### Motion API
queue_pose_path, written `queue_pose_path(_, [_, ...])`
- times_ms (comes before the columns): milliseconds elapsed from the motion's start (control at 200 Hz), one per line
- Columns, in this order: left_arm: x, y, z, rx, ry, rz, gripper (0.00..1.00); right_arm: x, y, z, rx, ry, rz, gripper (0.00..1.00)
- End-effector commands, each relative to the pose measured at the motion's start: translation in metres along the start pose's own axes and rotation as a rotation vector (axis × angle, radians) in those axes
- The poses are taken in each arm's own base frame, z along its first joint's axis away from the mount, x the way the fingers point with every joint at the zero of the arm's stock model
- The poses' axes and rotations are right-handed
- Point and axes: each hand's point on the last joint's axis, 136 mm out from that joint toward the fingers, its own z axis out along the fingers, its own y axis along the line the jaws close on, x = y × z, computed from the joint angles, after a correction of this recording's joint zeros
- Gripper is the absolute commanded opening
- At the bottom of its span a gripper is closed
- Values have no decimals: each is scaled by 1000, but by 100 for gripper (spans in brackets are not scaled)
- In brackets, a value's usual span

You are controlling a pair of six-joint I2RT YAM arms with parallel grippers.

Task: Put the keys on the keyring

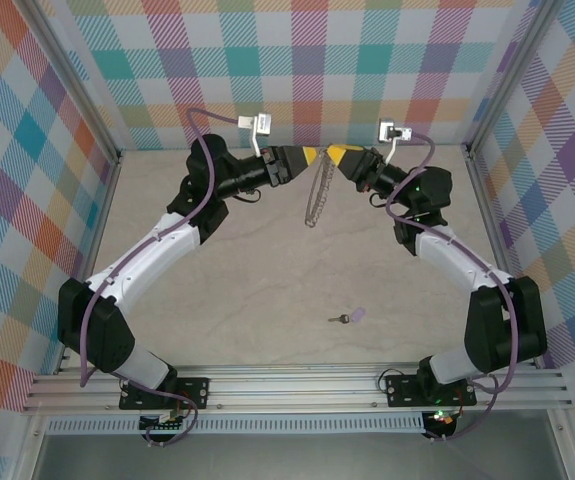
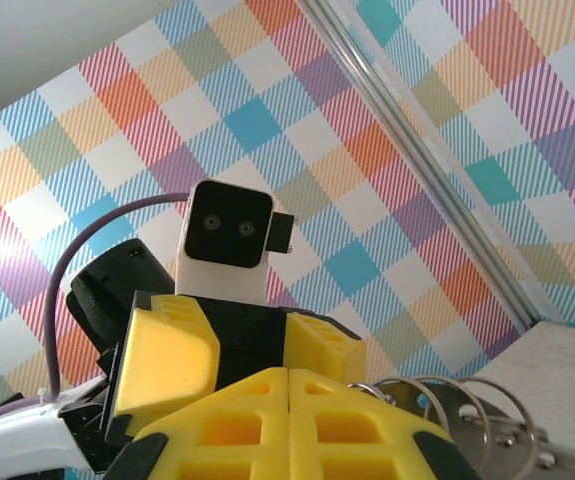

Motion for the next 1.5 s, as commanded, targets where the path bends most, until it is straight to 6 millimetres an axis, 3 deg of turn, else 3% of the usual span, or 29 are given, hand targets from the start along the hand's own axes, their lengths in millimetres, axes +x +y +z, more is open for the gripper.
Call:
queue_pose_path(0, [-6,-18,-1,68,-23,17,46,-21,26,5,-90,-58,-57,0])
queue_pose_path(540, [1,-6,10,78,7,-8,43,-20,25,6,-105,-56,-31,0])
queue_pose_path(945, [4,-10,17,108,16,-14,41,-19,24,7,-111,-51,-17,0])
queue_pose_path(1495, [2,-18,20,136,9,0,28,-14,19,7,-106,-37,-3,0])
